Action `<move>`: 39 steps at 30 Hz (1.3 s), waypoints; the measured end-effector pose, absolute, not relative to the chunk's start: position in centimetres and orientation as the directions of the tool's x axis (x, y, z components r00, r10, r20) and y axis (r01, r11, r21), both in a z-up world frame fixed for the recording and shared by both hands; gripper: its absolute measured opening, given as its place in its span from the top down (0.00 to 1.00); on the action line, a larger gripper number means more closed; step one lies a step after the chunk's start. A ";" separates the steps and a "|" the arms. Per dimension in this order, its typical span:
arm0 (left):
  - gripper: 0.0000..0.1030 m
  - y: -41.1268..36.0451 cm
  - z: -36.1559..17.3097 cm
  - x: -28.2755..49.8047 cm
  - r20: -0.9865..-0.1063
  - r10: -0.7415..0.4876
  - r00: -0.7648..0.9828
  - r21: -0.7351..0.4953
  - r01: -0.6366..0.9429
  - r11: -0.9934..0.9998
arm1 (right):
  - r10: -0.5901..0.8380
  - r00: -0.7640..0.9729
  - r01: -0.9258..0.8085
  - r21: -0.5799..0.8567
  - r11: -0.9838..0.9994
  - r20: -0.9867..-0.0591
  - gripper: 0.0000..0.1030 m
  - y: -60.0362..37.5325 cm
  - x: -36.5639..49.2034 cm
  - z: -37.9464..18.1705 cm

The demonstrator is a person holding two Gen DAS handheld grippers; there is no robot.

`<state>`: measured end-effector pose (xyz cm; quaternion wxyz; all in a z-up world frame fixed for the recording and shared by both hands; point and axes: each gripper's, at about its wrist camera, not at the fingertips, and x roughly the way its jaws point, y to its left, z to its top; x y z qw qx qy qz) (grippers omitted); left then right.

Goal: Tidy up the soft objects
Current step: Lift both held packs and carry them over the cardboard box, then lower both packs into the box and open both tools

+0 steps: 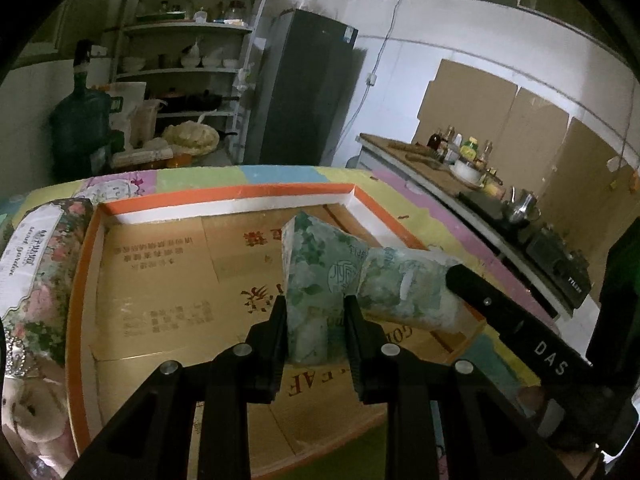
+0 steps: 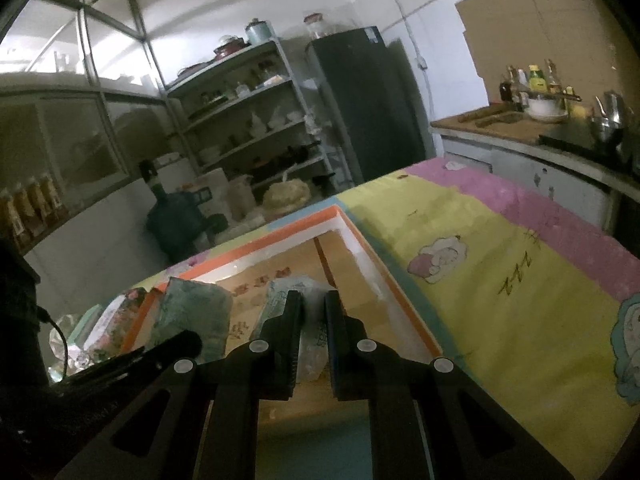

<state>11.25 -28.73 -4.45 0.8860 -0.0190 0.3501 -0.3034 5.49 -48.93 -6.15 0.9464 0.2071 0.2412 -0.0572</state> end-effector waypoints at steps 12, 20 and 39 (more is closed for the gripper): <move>0.72 -29.6 -5.8 12.2 -0.666 -0.534 0.521 -0.250 0.519 0.817 | 0.017 0.845 0.229 0.390 0.892 -0.535 0.88 -49.7 6.2 -7.3; 0.52 -29.7 -5.7 12.0 -0.660 -0.538 0.524 -0.254 0.519 0.816 | 0.011 0.841 0.239 0.389 0.890 -0.541 0.78 -49.7 6.3 -7.2; 0.30 -28.3 -3.2 10.6 -0.597 -0.544 0.589 -0.225 0.528 0.819 | -0.037 0.862 0.256 0.371 0.893 -0.506 0.52 -49.0 4.6 -5.6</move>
